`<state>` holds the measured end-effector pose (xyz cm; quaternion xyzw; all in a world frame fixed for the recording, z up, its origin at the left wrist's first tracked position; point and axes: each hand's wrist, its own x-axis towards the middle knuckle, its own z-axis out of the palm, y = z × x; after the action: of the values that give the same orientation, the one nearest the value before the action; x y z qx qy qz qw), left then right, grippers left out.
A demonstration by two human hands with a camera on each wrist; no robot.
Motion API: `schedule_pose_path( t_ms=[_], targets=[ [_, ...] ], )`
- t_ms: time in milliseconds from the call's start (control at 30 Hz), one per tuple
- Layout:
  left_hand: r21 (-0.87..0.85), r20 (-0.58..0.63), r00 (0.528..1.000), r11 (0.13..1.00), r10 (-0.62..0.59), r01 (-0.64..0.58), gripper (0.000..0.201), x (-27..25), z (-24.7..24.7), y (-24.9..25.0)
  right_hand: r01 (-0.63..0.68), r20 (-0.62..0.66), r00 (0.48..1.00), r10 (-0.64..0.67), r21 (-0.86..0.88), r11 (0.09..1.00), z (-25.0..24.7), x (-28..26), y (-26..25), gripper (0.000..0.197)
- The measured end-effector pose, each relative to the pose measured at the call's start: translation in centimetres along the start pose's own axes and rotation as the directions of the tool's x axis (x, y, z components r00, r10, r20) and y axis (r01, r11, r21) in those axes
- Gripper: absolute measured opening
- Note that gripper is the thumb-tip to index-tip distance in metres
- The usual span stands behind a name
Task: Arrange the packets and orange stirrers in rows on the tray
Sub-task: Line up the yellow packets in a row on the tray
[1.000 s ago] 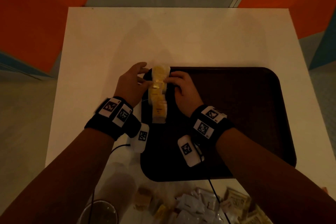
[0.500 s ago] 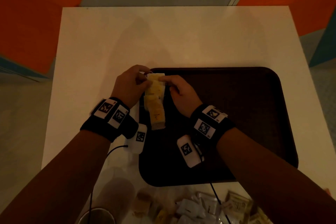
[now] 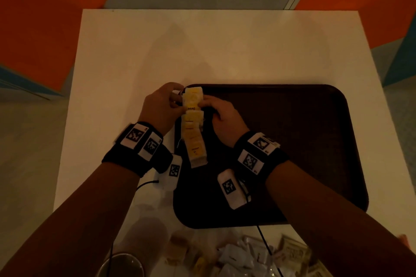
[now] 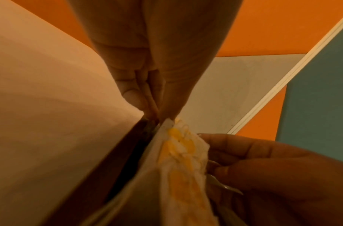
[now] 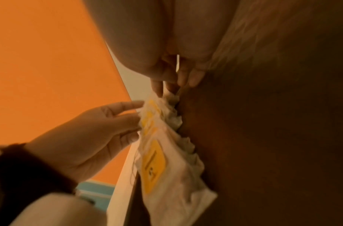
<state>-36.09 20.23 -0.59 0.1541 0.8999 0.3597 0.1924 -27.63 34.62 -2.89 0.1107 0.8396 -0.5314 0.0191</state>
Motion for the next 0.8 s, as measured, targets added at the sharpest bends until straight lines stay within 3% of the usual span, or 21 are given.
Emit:
schedule_pose_path(
  t_ms=[100,367,467,533,667,800],
  targets=[
    [-0.019,-0.024,0.999,0.999,-0.026,0.026,0.034,0.2,0.1,-0.3,-0.02,0.004,1.0,0.02,-0.013,1.0,0.3,-0.1,-0.2,0.046],
    [-0.108,0.052,0.998,0.993,-0.042,0.048,0.028,0.8,-0.9,-0.5,-0.095,0.07,0.993,0.092,0.044,0.995,0.0,0.1,-1.0,0.047],
    [-0.095,0.018,0.999,0.994,-0.046,0.048,0.024,1.1,-0.5,-0.2,-0.07,-0.078,0.995,0.07,0.002,0.998,0.0,0.1,-1.1,0.048],
    [-0.09,-0.018,0.998,0.995,-0.052,0.051,0.022,1.3,-0.2,-0.1,-0.127,-0.142,0.981,0.134,0.056,0.99,0.2,0.1,-0.6,0.041],
    [-0.055,-0.056,0.998,0.998,-0.022,0.019,0.018,1.2,0.2,0.1,-0.173,-0.008,0.985,0.175,0.082,0.981,0.5,0.0,-0.3,0.041],
    [-0.01,-0.074,0.997,1.0,-0.015,0.014,0.021,1.0,0.1,0.1,-0.121,-0.081,0.989,0.123,0.022,0.992,0.1,0.1,-0.8,0.043]
  ],
)
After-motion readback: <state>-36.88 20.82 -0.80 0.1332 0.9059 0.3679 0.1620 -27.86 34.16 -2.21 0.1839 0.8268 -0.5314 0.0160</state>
